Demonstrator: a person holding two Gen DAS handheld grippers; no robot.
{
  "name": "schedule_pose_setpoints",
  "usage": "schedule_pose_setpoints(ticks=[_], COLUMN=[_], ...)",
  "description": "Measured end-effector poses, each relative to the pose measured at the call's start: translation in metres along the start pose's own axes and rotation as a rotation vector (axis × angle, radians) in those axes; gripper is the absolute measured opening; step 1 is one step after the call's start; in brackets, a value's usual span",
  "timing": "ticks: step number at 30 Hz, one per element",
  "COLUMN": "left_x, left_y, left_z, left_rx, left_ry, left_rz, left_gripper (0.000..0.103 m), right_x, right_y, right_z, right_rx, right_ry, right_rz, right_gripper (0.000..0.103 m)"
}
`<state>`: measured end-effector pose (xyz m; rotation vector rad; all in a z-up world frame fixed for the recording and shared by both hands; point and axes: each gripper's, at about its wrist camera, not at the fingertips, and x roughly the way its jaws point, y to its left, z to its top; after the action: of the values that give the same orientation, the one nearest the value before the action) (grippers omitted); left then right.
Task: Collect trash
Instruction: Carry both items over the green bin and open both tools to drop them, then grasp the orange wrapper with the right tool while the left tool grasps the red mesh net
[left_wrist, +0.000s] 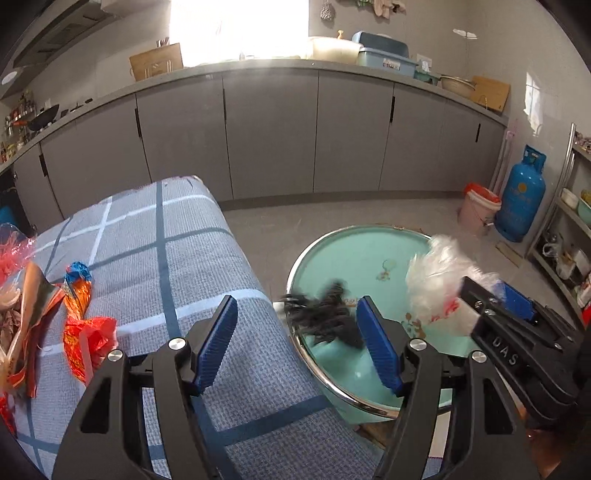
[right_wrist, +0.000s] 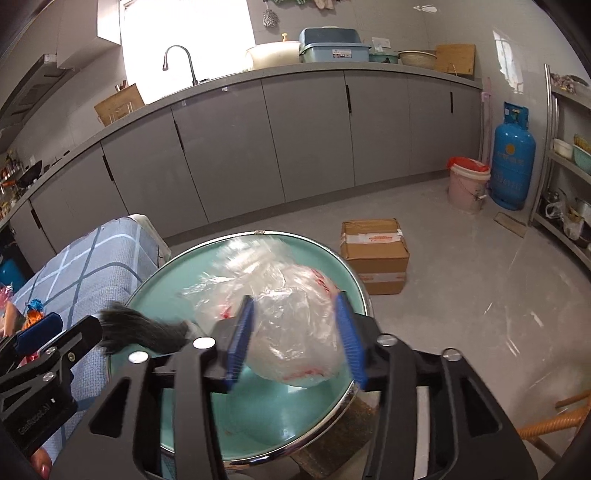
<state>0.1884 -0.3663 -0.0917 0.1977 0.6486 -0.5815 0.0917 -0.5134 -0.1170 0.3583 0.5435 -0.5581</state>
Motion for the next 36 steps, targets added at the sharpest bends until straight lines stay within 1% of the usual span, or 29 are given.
schedule_pose_setpoints(ticks=[3,4,5,6,7,8,10,12,14,21,27,32,36], left_x=[-0.005,-0.007,-0.011,-0.015,-0.019,-0.024,-0.031,-0.037,-0.042,-0.059,-0.086,-0.106,-0.126], left_y=[0.006,0.009,0.015,0.018,0.022,0.027,0.033,0.04,0.046,0.067,0.094,0.125,0.15], left_z=[0.0,0.0,-0.001,-0.001,-0.002,-0.003,-0.005,-0.007,-0.01,-0.02,-0.036,-0.049,-0.062], left_rx=[-0.021,-0.039,-0.062,-0.073,-0.084,-0.096,-0.105,-0.109,-0.117,-0.145,-0.17,-0.222,-0.234], left_ry=[-0.002,-0.005,-0.012,-0.021,-0.035,-0.051,-0.063,-0.077,-0.082,-0.078,-0.098,-0.085,-0.101], left_rz=[0.013,0.019,0.032,0.044,0.059,0.076,0.095,0.119,0.139,0.184,0.234,0.252,0.309], left_gripper=[0.066,0.068,0.072,0.079,0.084,0.086,0.092,0.095,0.096,0.097,0.098,0.098,0.098], right_x=[-0.003,-0.003,-0.004,-0.006,-0.007,-0.009,-0.012,-0.014,-0.015,-0.021,-0.025,-0.032,-0.042], right_y=[0.0,0.0,-0.001,-0.002,-0.004,-0.004,-0.006,-0.004,-0.001,0.01,0.031,0.051,0.065], right_z=[0.0,0.0,0.0,0.001,0.001,0.001,0.001,0.0,0.0,0.0,-0.001,-0.006,-0.013], right_rx=[-0.002,-0.001,0.002,0.006,0.008,0.011,0.013,0.0,-0.019,-0.044,-0.097,-0.142,-0.161], right_ry=[-0.016,-0.021,-0.029,-0.038,-0.046,-0.057,-0.075,-0.086,-0.092,-0.107,-0.109,-0.109,-0.107], right_rz=[-0.008,-0.014,-0.019,-0.023,-0.029,-0.038,-0.046,-0.064,-0.077,-0.056,-0.012,0.021,0.058], right_gripper=[0.057,0.062,0.064,0.065,0.071,0.076,0.079,0.081,0.083,0.084,0.084,0.084,0.087])
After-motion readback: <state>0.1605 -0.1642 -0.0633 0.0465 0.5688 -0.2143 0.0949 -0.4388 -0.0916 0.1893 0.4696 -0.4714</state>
